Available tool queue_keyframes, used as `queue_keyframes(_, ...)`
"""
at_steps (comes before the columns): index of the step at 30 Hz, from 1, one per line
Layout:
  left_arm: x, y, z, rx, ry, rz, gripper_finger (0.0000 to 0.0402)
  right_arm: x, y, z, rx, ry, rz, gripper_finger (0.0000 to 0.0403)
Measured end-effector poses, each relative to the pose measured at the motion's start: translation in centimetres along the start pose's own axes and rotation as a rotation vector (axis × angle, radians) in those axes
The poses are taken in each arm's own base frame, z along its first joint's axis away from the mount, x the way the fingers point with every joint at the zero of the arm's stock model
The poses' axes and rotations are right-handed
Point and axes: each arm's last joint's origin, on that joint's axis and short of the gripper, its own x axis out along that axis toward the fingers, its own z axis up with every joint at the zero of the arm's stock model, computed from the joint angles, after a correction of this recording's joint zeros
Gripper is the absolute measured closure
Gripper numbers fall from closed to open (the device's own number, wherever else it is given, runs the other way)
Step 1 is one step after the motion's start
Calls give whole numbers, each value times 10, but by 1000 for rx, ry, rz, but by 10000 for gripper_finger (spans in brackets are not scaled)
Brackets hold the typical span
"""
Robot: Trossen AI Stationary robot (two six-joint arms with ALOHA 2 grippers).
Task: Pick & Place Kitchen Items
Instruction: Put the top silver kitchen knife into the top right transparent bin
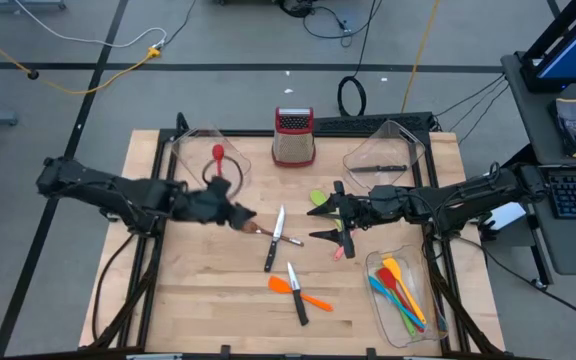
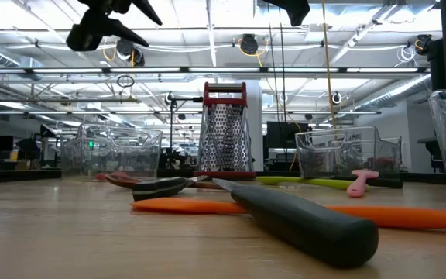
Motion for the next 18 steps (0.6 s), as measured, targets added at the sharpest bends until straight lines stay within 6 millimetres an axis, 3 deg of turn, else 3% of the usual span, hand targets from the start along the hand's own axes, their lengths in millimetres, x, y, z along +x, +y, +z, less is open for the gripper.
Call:
queue_keyframes(9, 37, -1, -50, -160, 113, 128, 227, 0, 0, 0, 0, 0, 0, 156)
queue_keyframes(18, 59, 14, -69, -321, 115, 317, 227, 0, 0, 0, 1, -1, 1, 156)
